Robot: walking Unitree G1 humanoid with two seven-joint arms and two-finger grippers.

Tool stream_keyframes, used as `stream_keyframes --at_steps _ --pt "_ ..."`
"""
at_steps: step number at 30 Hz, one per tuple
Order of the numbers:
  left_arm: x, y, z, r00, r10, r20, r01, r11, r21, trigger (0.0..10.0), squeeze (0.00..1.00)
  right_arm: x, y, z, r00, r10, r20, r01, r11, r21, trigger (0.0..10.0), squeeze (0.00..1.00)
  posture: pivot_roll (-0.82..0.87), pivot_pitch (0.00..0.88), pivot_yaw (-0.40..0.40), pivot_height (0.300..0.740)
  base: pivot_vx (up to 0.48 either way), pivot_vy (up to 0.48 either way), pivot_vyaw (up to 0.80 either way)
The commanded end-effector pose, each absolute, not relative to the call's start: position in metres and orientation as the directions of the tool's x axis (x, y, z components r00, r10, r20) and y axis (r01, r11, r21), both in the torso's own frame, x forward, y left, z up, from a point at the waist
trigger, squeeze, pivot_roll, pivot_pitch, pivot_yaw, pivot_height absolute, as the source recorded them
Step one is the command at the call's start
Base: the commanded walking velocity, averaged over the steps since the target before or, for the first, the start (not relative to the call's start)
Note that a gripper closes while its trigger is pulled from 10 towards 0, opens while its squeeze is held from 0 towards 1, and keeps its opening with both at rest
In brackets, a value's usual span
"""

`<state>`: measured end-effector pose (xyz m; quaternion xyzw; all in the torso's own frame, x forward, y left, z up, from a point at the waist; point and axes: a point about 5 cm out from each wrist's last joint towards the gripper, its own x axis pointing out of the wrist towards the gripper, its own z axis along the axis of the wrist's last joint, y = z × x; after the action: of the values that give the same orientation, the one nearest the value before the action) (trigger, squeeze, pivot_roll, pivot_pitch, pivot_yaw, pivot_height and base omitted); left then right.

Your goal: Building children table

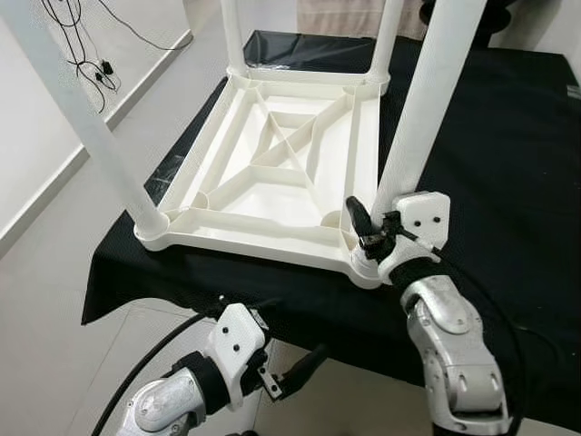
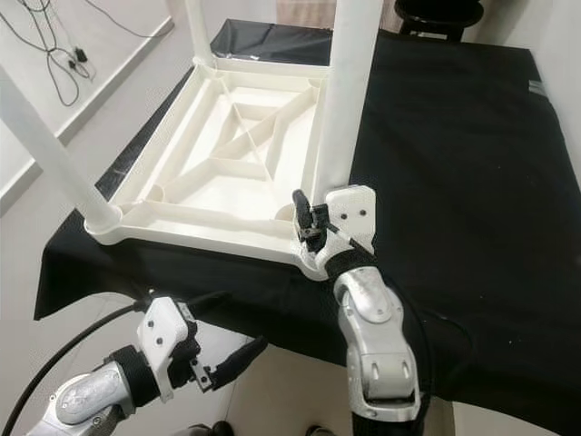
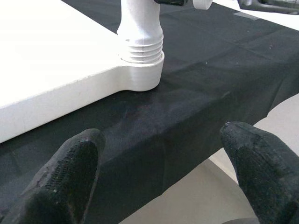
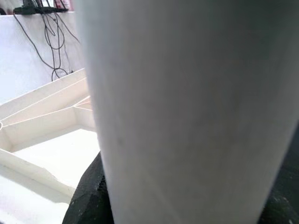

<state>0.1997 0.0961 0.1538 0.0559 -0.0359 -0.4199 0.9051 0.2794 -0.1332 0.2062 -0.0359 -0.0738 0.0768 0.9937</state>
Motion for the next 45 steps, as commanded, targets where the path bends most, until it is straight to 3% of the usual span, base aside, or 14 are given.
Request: stream_keyframes --at_steps 1,4,5,9,18,19,24,27,28,29,30,36,41,45 --pt "0.199 0.098 0.15 0.641 -0.767 0.001 0.761 0.637 0.124 10.0 0.0 0.278 -0.145 0.161 0.992 0.061 -0.108 -0.067 0.996 -0.052 10.0 0.0 0.03 0.252 0.036 0.74 0.0 0.0 0.0" --pt "0.2 0.098 0.15 0.641 -0.767 0.001 0.761 0.636 0.124 10.0 0.0 0.278 -0.144 0.162 0.993 0.061 -0.106 -0.066 0.997 -0.048 10.0 0.0 0.03 0.252 0.036 0.74 0.0 0.0 0.0" --pt "0.2 0.098 0.15 0.642 -0.767 0.002 0.761 0.637 0.125 10.0 0.0 0.282 -0.141 0.167 0.991 0.109 -0.073 -0.109 0.994 -0.006 10.0 1.0 0.03 0.253 0.039 0.74 0.0 0.0 0.0" --pt "0.202 0.098 0.15 0.644 -0.765 0.004 0.758 0.639 0.128 10.0 0.0 0.292 -0.134 0.192 0.961 0.267 0.066 -0.273 0.957 0.098 10.0 1.0 0.03 0.252 0.04 0.74 0.0 0.0 0.0" --pt "0.203 0.097 0.15 0.646 -0.764 0.01 0.757 0.642 0.126 10.0 0.0 0.323 -0.155 0.249 0.799 0.577 0.171 -0.561 0.817 -0.137 10.0 0.94 0.03 0.243 0.036 0.74 0.0 0.0 0.0" --pt "0.204 0.096 0.15 0.646 -0.763 0.011 0.756 0.642 0.126 10.0 0.0 0.324 -0.154 0.255 0.739 0.656 0.15 -0.636 0.754 -0.166 10.0 0.0 0.04 0.24 0.034 0.74 0.0 0.0 0.0" --pt "0.206 0.094 0.149 0.648 -0.761 0.018 0.754 0.645 0.128 10.0 0.0 0.324 -0.153 0.264 0.47 0.881 0.053 -0.861 0.471 -0.194 10.0 0.0 0.04 0.234 0.026 0.74 0.0 0.0 0.0" --pt "0.206 0.094 0.149 0.651 -0.759 0.022 0.751 0.647 0.129 10.0 0.0 0.333 -0.154 0.262 0.464 0.886 0.024 -0.872 0.461 -0.165 10.0 0.0 0.04 0.23 0.019 0.74 0.0 0.0 0.0" --pt "0.207 0.093 0.149 0.654 -0.756 0.025 0.748 0.651 0.13 10.0 0.0 0.34 -0.154 0.259 0.44 0.898 0.001 -0.889 0.436 -0.144 4.3 0.0 0.04 0.225 0.013 0.74 0.0 0.0 0.0" --pt "0.207 0.093 0.149 0.654 -0.756 0.025 0.748 0.651 0.13 10.0 0.0 0.34 -0.154 0.259 0.44 0.898 0.001 -0.889 0.436 -0.144 4.3 0.0 0.04 0.225 0.013 0.74 0.0 0.0 0.0" --pt "0.207 0.093 0.149 0.655 -0.755 0.026 0.747 0.652 0.13 10.0 0.0 0.341 -0.153 0.258 0.429 0.903 -0.003 -0.895 0.424 -0.137 0.0 0.0 0.04 0.225 0.013 0.74 0.0 0.0 0.0" --pt "0.207 0.093 0.149 0.661 -0.75 0.034 0.742 0.659 0.127 10.0 0.0 0.342 -0.152 0.248 0.323 0.946 -0.038 -0.945 0.32 -0.07 0.0 0.0 0.04 0.225 0.012 0.74 0.0 0.0 0.0" --pt "0.208 0.093 0.149 0.661 -0.749 0.036 0.742 0.66 0.118 10.0 0.0 0.344 -0.156 0.242 0.317 0.947 -0.055 -0.948 0.314 -0.055 0.0 0.0 0.04 0.224 0.018 0.74 0.0 0.0 0.0" --pt "0.209 0.096 0.148 0.665 -0.746 0.039 0.739 0.665 0.104 10.0 0.0 0.341 -0.163 0.225 0.487 0.869 -0.089 -0.873 0.485 -0.046 0.0 0.0 0.02 0.223 0.017 0.74 0.0 0.0 0.0"
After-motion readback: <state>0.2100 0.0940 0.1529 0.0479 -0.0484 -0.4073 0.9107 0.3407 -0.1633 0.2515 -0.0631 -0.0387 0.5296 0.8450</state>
